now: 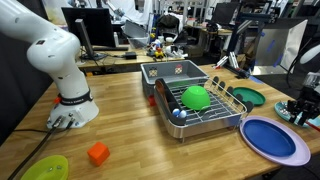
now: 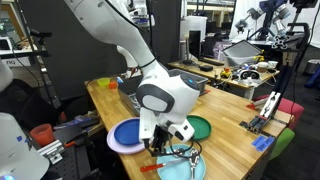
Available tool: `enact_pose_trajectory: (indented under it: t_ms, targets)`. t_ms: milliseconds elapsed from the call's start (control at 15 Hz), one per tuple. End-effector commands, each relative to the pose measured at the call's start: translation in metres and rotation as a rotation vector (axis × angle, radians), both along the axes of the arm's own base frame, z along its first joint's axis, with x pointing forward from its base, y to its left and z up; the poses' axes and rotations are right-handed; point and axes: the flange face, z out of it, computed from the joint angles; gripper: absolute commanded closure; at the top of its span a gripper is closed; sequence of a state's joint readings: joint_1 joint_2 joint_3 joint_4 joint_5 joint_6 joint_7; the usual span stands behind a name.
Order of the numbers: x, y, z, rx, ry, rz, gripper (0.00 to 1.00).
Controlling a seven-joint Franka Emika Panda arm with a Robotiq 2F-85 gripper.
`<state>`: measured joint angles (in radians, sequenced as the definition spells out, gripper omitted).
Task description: Put the spoon on the light blue plate on the dark blue plate
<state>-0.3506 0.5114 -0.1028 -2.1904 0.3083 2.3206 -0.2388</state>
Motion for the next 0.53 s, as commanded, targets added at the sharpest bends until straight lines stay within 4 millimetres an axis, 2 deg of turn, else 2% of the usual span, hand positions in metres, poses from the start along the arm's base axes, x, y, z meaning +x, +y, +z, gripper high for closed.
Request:
enact_pose_trajectory:
  t_ms: [0, 133, 200, 400, 467]
  targets:
    - [0.0047, -0.0046, -0.0022, -0.014, 0.006, -0.018, 0.63]
    - [0.0062, -0.0052, -0.0015, -0.014, 0.005, -0.025, 0.66]
    - [0.0066, -0.0056, -0.0014, -0.013, 0.005, -0.027, 0.74]
    - [0.0067, -0.0054, -0.0042, -0.015, 0.016, -0.031, 0.81]
    - [0.0062, -0.0049, -0.0071, -0.014, 0.024, -0.032, 0.74]
